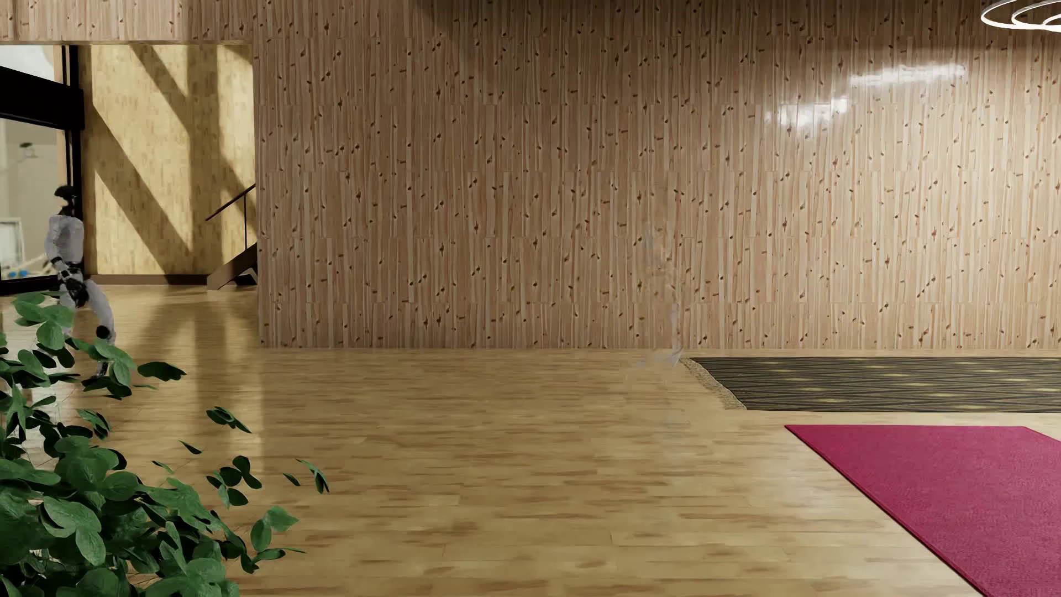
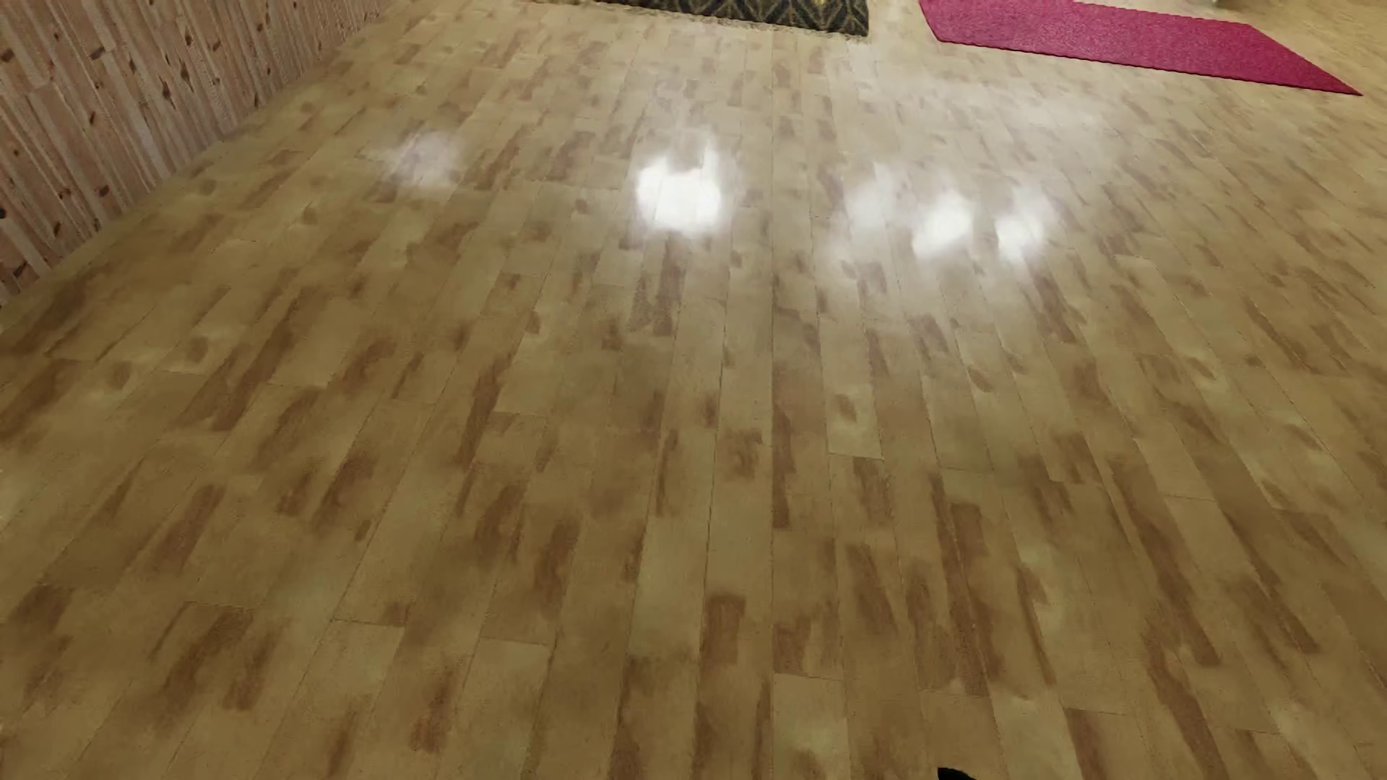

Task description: Walk forward

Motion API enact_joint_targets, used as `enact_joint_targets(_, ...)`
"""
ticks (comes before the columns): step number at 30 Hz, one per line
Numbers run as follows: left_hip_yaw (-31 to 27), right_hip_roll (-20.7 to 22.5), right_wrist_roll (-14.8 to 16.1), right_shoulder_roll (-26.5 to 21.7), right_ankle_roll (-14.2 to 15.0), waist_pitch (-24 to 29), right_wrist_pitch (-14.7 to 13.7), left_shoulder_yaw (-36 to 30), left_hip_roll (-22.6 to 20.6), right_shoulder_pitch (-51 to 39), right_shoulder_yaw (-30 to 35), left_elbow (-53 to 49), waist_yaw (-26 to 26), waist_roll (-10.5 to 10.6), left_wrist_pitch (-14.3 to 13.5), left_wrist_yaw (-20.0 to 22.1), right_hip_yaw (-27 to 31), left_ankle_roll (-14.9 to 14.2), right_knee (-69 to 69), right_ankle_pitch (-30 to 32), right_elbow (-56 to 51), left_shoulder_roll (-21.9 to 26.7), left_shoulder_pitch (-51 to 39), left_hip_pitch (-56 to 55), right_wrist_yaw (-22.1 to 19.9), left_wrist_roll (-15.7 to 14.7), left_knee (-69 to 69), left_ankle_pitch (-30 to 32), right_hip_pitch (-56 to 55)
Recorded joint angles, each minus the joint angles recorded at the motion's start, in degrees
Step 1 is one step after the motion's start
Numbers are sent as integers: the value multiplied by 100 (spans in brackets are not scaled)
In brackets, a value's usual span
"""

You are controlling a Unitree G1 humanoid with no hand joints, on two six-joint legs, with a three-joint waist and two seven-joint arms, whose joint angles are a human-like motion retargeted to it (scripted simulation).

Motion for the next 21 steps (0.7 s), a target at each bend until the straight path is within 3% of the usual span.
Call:
enact_joint_targets(1,0,80,0,32,0,-16,0,24,-100,88,197,-58,-116,59,0,0,0,0,1005,602,90,6,-66,185,0,0,24,-245,-647)
enact_joint_targets(2,0,117,0,14,0,30,0,-29,-210,149,434,-180,-323,116,0,0,0,0,1917,626,189,15,-150,466,0,0,1,-461,-1225)
enact_joint_targets(4,0,80,0,56,0,115,0,-65,-304,371,693,-498,-795,236,0,0,0,0,2874,-6,326,83,-344,1315,0,0,-284,-698,-2176)
enact_joint_targets(6,0,58,0,83,0,182,0,-20,-198,608,933,-845,-1368,390,0,0,0,0,2345,225,434,180,-641,2069,0,0,-529,-911,-2962)
enact_joint_targets(9,0,4,0,71,0,205,0,170,-24,907,1222,-1516,-1971,510,0,0,0,0,-268,1351,441,363,-1039,3032,0,0,-829,-1312,-3465)
enact_joint_targets(10,0,-21,0,71,0,197,0,247,-55,991,1315,-1713,-2068,491,0,0,0,0,-1093,1093,469,413,-1125,3358,0,0,-889,-1568,-3494)
enact_joint_targets(12,0,54,0,120,0,156,0,423,47,1055,1480,-1901,-2319,531,0,0,0,0,-2403,-1790,650,468,-1337,3700,0,0,-782,-1729,-3294)
enact_joint_targets(13,0,122,0,150,0,157,0,463,116,1096,1551,-1942,-2385,550,0,0,0,0,-1735,-2117,762,484,-1387,3846,0,0,-658,-1591,-3371)
enact_joint_targets(14,0,276,0,178,0,125,0,509,173,1114,1635,-1916,-2353,583,0,0,0,0,-1672,-998,857,480,-1392,3869,0,0,-349,-1210,-3528)
enact_joint_targets(15,0,429,0,213,0,80,0,546,254,1144,1650,-1836,-2310,658,0,0,0,0,-1461,-224,995,437,-1320,3840,0,0,3,-444,-3607)
enact_joint_targets(16,0,580,0,217,0,45,0,552,360,1167,1653,-1667,-2168,717,0,0,0,0,-1170,58,1114,370,-1165,3647,0,0,775,724,-3521)
enact_joint_targets(17,0,688,0,175,0,13,0,428,504,1149,1577,-1541,-2128,807,0,0,0,0,-1040,-157,1097,328,-1053,3103,0,0,1737,1660,-3301)
enact_joint_targets(18,0,845,0,144,0,11,0,199,597,1081,1540,-1397,-1966,864,0,0,0,0,-968,-377,1063,307,-1022,2448,0,0,2716,1735,-3103)
enact_joint_targets(20,0,900,0,89,0,122,0,-63,538,952,1269,-1166,-1618,796,0,0,0,0,-1141,-1021,815,266,-907,1464,0,0,3996,-275,-2175)
enact_joint_targets(21,0,874,0,41,0,153,0,-148,500,825,1194,-1012,-1369,748,0,0,0,0,-1267,-1386,751,238,-838,1004,0,0,4136,-633,-1700)
